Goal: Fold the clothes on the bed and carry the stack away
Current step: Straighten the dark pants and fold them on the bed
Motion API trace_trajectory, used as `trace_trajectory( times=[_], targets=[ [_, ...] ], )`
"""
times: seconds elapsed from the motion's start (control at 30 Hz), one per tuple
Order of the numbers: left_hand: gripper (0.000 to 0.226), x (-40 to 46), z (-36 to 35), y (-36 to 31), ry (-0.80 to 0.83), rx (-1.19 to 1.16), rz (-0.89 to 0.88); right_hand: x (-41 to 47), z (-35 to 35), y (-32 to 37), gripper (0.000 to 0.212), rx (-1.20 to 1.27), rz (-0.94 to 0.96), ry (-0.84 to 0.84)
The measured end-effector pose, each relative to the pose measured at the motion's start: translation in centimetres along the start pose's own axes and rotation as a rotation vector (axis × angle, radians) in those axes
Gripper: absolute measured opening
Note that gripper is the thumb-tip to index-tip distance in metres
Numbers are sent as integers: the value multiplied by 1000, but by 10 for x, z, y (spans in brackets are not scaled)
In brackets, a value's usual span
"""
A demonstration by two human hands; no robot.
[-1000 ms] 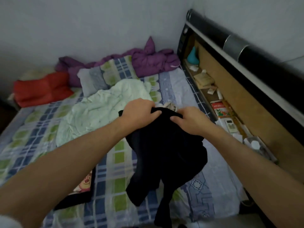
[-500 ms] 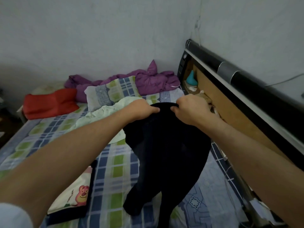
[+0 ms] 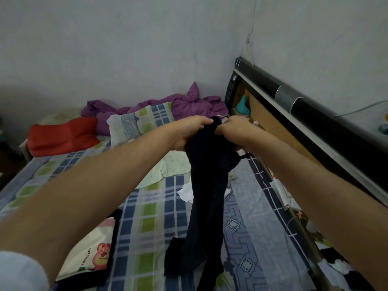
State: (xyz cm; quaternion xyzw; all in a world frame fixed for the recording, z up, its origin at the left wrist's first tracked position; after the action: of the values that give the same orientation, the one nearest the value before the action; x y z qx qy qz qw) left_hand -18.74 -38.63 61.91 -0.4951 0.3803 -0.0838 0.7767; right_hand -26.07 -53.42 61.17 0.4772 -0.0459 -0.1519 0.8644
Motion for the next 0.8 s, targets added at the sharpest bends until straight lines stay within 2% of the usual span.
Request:
trace_trajectory(
  times=[0.07,0.13,0.2,0.3,0.4,0.43,0.5,0.53,0.63,0.7,0.73,0.8],
  targets=[
    [44,2,-2,6,25,75,-21,1,-3,-6,10,175,-54,0],
    [45,2,-6,10,45,138,-53,1,-4,-10,8,242,-56,18],
    [47,0,-8,10,72,206,-70,0,-5,-13,12,411,-65,57],
    [45,0,-13,9,81,372,-58,-5,-11,-12,31,710,-146,137],
    [24,2,-19,7,92,593,-44,-5,-20,-11,39,785,-178,197],
    [24,2,-20,6,73,675,-37,-5,-23,-13,42,770,-209,212],
    [38,4,-19,6,-5,820,0,-3,-25,-20,47,727,-248,257],
    [41,4,-17,5,-25,825,15,-1,-25,-26,48,727,-257,282],
    [30,7,-5,2,-69,602,45,5,-27,-51,44,813,-259,253],
    [8,8,2,-2,-98,398,50,6,-33,-75,35,886,-270,141],
    [4,9,4,-5,-100,293,44,4,-38,-90,31,921,-285,82],
    [13,11,5,-13,-85,68,21,-5,-53,-125,31,976,-336,-13]
  ],
)
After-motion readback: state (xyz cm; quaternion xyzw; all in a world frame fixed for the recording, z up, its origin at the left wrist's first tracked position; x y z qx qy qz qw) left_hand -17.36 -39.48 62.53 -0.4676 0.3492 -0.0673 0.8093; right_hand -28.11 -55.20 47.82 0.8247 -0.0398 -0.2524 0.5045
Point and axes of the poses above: each hand's wrist, its own x-axis towards the middle knuckle, its own z-axis out of the back of the hand, y = z × x, the point moved 1 cm from there along x, towards the middle knuckle, and after that the axes turned 4 degrees about z, right-handed, at the moved point
